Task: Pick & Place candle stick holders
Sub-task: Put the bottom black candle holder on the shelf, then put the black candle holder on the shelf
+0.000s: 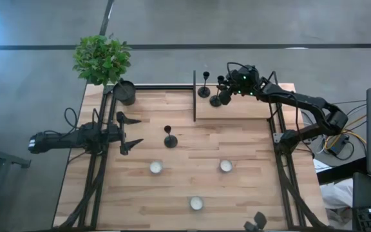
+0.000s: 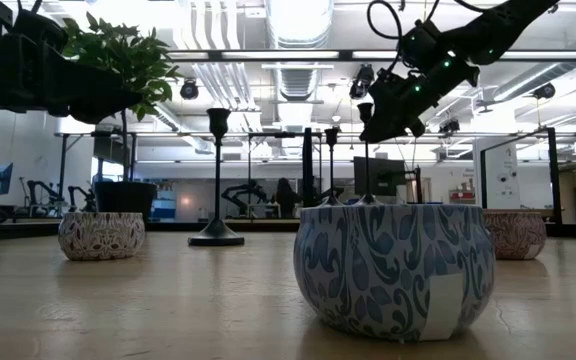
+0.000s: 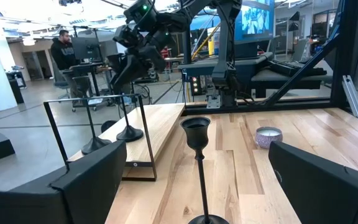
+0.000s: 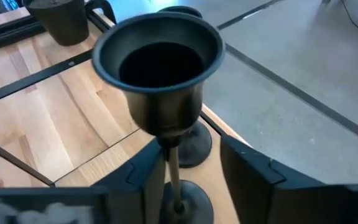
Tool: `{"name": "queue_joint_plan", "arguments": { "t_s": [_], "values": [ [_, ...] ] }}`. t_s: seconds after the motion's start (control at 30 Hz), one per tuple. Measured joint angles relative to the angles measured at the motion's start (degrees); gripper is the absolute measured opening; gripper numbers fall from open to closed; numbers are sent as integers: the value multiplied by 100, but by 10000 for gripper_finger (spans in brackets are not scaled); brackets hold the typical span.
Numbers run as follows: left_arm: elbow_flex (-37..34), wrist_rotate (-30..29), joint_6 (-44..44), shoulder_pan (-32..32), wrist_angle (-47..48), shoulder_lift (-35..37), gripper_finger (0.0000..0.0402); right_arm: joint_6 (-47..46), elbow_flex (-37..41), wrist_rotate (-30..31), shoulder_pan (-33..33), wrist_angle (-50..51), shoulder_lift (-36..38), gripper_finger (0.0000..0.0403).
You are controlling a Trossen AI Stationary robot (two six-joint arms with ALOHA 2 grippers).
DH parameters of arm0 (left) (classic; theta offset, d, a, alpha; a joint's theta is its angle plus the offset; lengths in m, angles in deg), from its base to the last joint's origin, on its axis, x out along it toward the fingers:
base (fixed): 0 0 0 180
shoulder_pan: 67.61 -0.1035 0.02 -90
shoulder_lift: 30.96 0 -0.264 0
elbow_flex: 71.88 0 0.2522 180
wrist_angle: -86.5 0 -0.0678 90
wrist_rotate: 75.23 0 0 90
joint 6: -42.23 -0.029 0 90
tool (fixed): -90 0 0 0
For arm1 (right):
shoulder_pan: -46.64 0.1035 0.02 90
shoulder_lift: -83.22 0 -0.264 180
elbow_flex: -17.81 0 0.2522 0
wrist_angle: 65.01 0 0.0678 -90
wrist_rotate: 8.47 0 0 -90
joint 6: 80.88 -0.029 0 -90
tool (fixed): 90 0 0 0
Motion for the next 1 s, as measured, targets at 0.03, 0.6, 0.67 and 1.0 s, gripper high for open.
{"name": "queue_joint_plan", "arguments": {
  "t_s": [0.03,0.6,0.67,1.0],
  "values": [
    [0,0,-2,-2,0,0,399,0,-9,-2,2,43,36,160],
    [1,1,0,-2,-1,2,399,594,-49,474,-169,3262,1927,228],
    [2,0,0,-2,0,2,399,480,5,409,-167,3438,2226,225],
    [1,-17,-165,-7,-4,2,399,-484,347,-570,-166,3633,3624,204]
  ]
}}
